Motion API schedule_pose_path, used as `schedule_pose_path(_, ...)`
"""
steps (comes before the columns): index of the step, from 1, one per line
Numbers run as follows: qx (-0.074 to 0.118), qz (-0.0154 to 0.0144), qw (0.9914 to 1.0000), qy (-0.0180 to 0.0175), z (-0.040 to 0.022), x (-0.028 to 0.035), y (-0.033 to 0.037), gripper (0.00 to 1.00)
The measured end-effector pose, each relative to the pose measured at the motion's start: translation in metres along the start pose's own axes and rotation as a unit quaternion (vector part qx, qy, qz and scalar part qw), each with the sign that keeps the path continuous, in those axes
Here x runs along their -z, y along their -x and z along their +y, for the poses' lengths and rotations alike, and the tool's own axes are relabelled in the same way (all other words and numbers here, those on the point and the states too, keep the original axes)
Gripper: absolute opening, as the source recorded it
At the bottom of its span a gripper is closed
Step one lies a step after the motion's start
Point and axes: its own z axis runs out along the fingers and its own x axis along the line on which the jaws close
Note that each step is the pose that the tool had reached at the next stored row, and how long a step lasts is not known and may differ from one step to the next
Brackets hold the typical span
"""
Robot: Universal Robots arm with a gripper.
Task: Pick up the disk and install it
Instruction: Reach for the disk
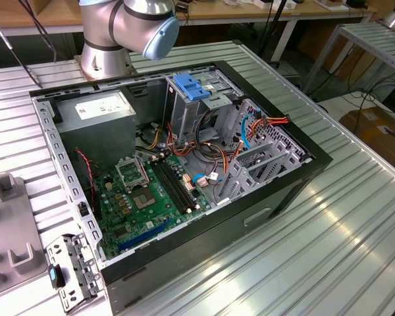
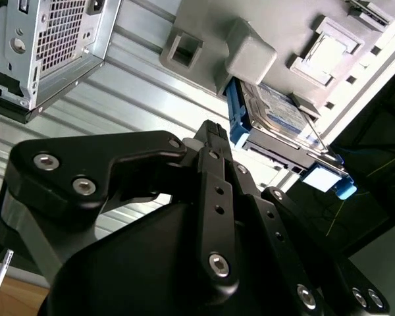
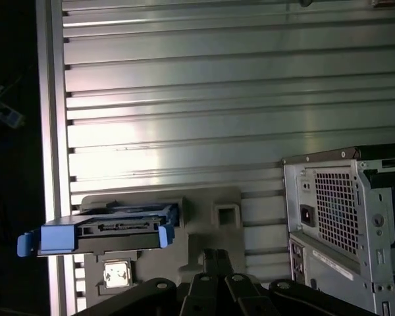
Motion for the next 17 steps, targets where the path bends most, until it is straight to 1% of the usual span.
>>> schedule_pose_path(3, 0.000, 0.0000, 1.00000, 0.0000, 0.0012, 0.0001, -0.0086, 0.11)
schedule_pose_path(6, 0.000, 0.0001, 1.00000, 0.0000, 0.0020, 0.0001, -0.0198, 0.11)
schedule_pose_path(8, 0.000, 0.0001, 1.00000, 0.0000, 0.0022, 0.0001, -0.0244, 0.11)
schedule_pose_path(9, 0.000, 0.0001, 1.00000, 0.0000, 0.0026, 0.0001, -0.0289, 0.11)
schedule_pose_path(17, 0.000, 0.0002, 1.00000, 0.0000, 0.0041, 0.0001, -0.0480, 0.11)
